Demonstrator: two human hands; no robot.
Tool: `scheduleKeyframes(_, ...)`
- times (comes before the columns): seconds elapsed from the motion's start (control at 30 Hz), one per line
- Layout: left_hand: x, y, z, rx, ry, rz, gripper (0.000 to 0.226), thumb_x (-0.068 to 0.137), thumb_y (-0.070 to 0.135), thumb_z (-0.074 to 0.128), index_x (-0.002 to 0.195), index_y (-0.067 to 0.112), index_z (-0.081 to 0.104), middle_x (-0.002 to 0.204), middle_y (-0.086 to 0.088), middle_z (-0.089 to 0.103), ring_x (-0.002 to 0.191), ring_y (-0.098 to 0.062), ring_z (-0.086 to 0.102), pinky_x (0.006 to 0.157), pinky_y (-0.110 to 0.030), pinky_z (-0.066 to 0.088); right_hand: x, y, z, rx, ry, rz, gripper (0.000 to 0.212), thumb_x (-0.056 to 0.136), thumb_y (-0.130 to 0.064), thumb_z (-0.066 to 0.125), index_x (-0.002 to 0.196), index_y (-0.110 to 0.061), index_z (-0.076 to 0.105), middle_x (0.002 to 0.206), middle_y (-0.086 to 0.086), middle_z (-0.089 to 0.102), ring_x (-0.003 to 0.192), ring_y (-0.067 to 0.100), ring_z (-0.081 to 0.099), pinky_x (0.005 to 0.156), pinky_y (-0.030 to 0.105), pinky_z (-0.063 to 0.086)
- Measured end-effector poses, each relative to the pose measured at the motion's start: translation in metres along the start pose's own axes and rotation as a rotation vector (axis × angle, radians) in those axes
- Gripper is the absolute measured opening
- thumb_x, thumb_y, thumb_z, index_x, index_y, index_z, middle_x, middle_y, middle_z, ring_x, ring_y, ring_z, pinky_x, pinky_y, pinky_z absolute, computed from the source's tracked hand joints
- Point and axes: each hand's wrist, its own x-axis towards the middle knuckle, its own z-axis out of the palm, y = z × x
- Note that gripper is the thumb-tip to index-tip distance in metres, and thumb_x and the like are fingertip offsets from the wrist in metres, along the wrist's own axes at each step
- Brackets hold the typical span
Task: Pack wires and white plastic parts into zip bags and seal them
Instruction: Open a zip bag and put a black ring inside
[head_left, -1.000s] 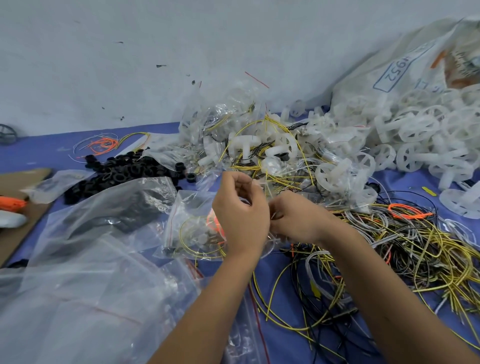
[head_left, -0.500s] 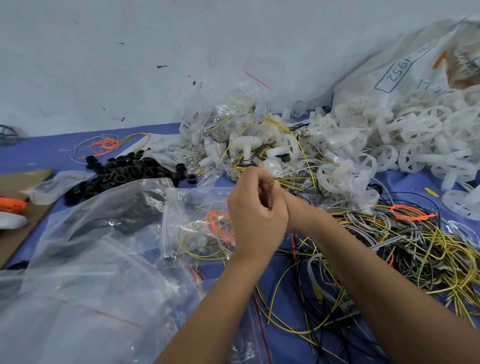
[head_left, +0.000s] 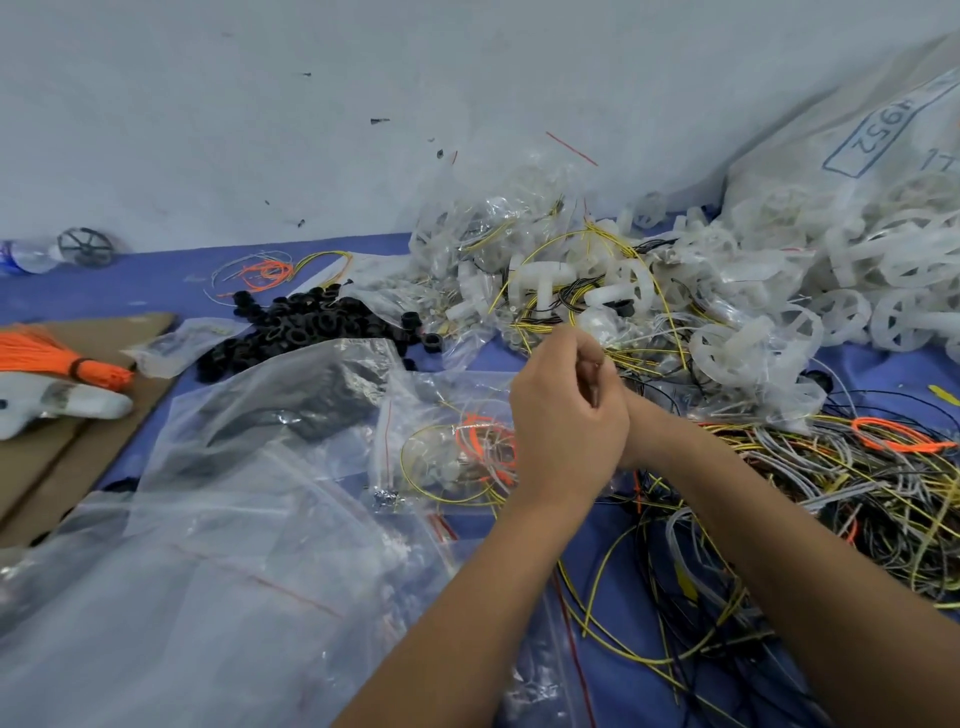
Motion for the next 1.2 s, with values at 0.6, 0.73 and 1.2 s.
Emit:
scheduleKeyframes(0.6,0.012,0.005,-0.009,-0.123,0.06,-0.072,0.009,0.091,0.013,0.065,0.088,0.014,0.058,0.077,0.005,0.061,0.071,-0.017,0.059,0.068,-0.04,0.051,0.002,-0.009,0.008,0.568,0.084,0.198,0.032,0.101,0.005,0.046,0.088,-0.011,0.071,0.071,0.002,0.065,0.067,0.018,0.061,0.052,0.027,0.049)
scheduleKeyframes(0.73,0.015,-0.007,-0.012,-0.032,0.082,-0.123,0.015,0.098,0.029,0.05,0.094,0.016,0.057,0.09,0.006,0.061,0.087,-0.016,0.057,0.079,-0.032,0.047,-0.005,-0.009,0.004,0.556,0.426,0.43,0.039,0.106,-0.037,0.048,0.093,-0.007,0.069,0.057,0.0,0.06,0.044,0.011,0.052,0.042,0.022,0.04)
scheduleKeyframes(1.2,0.012,-0.054,-0.025,0.788,-0.437,-0.455,0.068,0.104,0.054,0.037,0.145,0.0,0.041,0.154,-0.032,0.034,0.15,-0.045,0.016,0.125,-0.049,0.009,-0.025,-0.015,0.012,-0.052,0.165,0.355,0.008,0.1,-0.019,0.061,0.104,-0.016,0.067,0.057,0.006,0.068,0.048,0.018,0.066,0.046,0.021,0.045)
